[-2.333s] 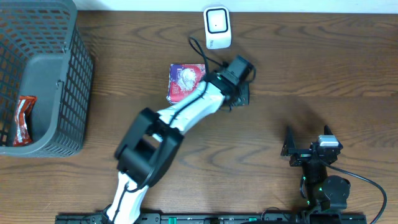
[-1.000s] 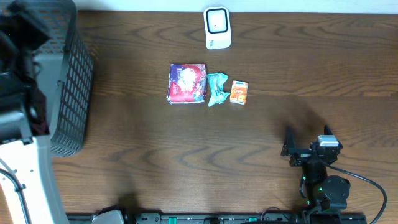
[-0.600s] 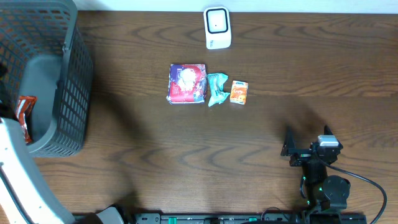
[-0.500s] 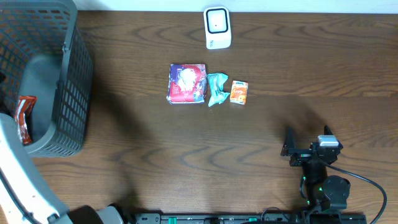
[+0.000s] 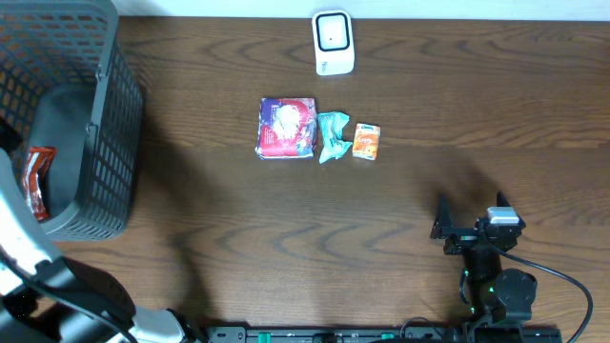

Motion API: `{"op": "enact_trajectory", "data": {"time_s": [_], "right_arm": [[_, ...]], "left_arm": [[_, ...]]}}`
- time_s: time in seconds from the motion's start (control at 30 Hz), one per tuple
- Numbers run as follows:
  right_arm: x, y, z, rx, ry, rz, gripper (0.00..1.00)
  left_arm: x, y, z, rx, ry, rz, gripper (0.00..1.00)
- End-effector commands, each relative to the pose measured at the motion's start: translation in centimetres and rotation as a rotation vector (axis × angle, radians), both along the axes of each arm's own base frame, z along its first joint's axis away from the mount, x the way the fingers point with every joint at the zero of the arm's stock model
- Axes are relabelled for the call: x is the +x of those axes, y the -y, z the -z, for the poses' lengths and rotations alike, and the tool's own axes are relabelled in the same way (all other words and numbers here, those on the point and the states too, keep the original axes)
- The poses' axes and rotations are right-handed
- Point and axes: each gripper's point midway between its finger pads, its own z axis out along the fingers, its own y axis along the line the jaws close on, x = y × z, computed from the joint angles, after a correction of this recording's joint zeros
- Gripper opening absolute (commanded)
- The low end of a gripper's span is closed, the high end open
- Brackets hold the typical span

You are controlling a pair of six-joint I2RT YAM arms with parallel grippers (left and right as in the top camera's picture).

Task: Scan the item barcode
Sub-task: 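Move the left arm back into the basket, then grasp the orange-red candy bar in the basket with the left gripper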

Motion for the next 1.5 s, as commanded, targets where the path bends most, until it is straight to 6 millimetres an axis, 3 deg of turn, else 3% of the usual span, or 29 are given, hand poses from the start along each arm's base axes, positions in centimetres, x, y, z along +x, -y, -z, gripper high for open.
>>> {"op": "enact_trajectory", "data": {"time_s": [0.0,0.33,0.5,0.63,0.87,1.2,1.4,1.43,1.47], "right_arm": [[0.0,0.0,0.1,0.013,-0.002,0.001,0.99],[0.0,0.0,0.1,0.013,-0.002,0.001,0.99],[0.0,0.0,0.1,0.013,-0.002,0.001,0.99],[0.0,0.0,0.1,0.013,-0.002,0.001,0.99],[0.0,0.0,0.1,0.013,-0.002,0.001,0.99],[0.0,0.0,0.1,0.013,-0.002,0.001,0.99],[0.0,0.0,0.1,0.013,-0.002,0.001,0.99],[0.0,0.0,0.1,0.013,-0.002,0.001,0.99],[0.0,0.0,0.1,0.013,-0.003,0.001,0.99]], "left_arm": [[0.4,0.0,2.9,-0.035,-0.098,0.045,0.47],[-0.1,0.3,10.5,-0.135,-0.239,0.054,0.46],[0.0,0.1,13.1,-0.143,-0.27,0.078,0.46],[0.8,-0.5,14.2,-0.118,-0.254,0.096,0.47],[2.3,-1.6,14.3,-0.073,-0.203,0.097,0.48],[1.4,-0.9,20.1,-0.154,-0.322,0.137,0.52],[1.2,-1.3,21.1,-0.161,-0.325,0.123,0.56],[1.1,-1.4,21.1,-0.161,-0.325,0.12,0.51],[1.0,-1.6,21.1,-0.162,-0.325,0.117,0.38]]}}
